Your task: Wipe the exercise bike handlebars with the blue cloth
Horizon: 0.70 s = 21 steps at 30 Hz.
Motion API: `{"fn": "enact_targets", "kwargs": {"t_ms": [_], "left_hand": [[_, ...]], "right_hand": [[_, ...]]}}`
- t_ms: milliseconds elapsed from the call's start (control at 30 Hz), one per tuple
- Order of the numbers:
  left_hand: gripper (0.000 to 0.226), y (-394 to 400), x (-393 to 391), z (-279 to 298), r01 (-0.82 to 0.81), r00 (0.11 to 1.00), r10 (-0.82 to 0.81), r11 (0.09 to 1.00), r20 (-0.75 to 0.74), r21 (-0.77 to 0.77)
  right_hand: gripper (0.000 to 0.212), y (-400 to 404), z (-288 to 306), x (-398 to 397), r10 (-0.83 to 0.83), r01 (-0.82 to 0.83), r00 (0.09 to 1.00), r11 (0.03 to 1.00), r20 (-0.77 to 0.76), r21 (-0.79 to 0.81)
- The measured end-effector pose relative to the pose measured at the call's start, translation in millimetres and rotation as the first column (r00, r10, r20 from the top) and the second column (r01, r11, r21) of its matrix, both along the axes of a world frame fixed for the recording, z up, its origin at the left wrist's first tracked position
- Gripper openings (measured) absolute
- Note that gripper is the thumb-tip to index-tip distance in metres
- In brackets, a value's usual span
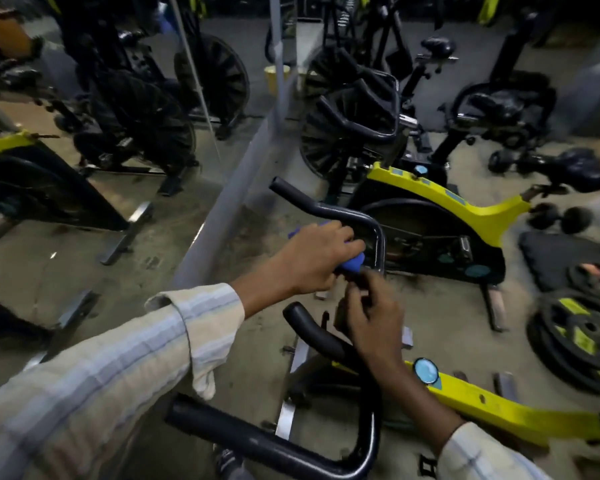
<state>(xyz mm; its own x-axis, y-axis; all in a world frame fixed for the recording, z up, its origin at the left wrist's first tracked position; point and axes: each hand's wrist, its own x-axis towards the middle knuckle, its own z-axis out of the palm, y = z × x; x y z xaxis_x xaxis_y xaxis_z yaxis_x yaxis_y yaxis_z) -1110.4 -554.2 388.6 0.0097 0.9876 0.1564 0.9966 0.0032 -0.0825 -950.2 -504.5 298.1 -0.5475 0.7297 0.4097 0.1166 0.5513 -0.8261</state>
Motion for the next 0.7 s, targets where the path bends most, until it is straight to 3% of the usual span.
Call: {"fn": "enact_targets", "kwargs": {"t_ms": [67,100,167,267,433,500,600,700], "left_hand": [[0.05,-3.3,-0.8,1.7,-0.049,0.997,0.05,0.999,0.065,-0.016],[0.053,-4.7,-0.1,2.5,-0.068,0.994,0.071,0.997,0.084,-0.038],[0.059,-5.9,-0.2,2.8,-0.081,0.993,0.087,0.994,0.082,-0.069],[0.058,-4.6,-6.6,2.9,-0.049,0.991,0.058,0.996,0.124,-0.073],[0.049,-11.0,-15.5,0.0,0.073,0.984,-0.074,0.997,0.164,0.016],[0.046,-17.7,-26.0,-5.9,0.182,0.957,-0.2,0.978,0.21,0.1],[0.062,-33.8,-46.8,-21.8,0.378,0.903,-0.4,0.913,0.157,0.153],[0.082,-48.3,-57.7,-30.3,0.386,0.898,-0.409,0.909,0.164,0.159]], "right_hand": [[0.034,10.3,-5.4,-8.7,-0.172,0.131,0.973,0.96,0.155,0.246],[0.044,13.6,-10.5,-11.2,-0.209,0.138,0.947,0.951,0.246,0.277],[0.06,12.9,-18.1,-13.2,-0.167,0.117,0.908,0.982,0.385,0.152],[0.071,12.7,-24.4,-12.1,-0.08,0.071,0.88,0.997,0.469,0.036],[0.072,6.6,-20.2,-10.2,-0.133,0.145,0.856,0.989,0.5,0.014],[0.073,2.9,-16.6,-9.6,-0.157,0.183,0.859,0.983,0.488,-0.005],[0.078,1.0,-17.7,-8.4,-0.162,0.196,0.872,0.98,0.461,-0.026],[0.085,-1.9,-15.1,-8.1,-0.19,0.235,0.873,0.971,0.45,-0.045]]}}
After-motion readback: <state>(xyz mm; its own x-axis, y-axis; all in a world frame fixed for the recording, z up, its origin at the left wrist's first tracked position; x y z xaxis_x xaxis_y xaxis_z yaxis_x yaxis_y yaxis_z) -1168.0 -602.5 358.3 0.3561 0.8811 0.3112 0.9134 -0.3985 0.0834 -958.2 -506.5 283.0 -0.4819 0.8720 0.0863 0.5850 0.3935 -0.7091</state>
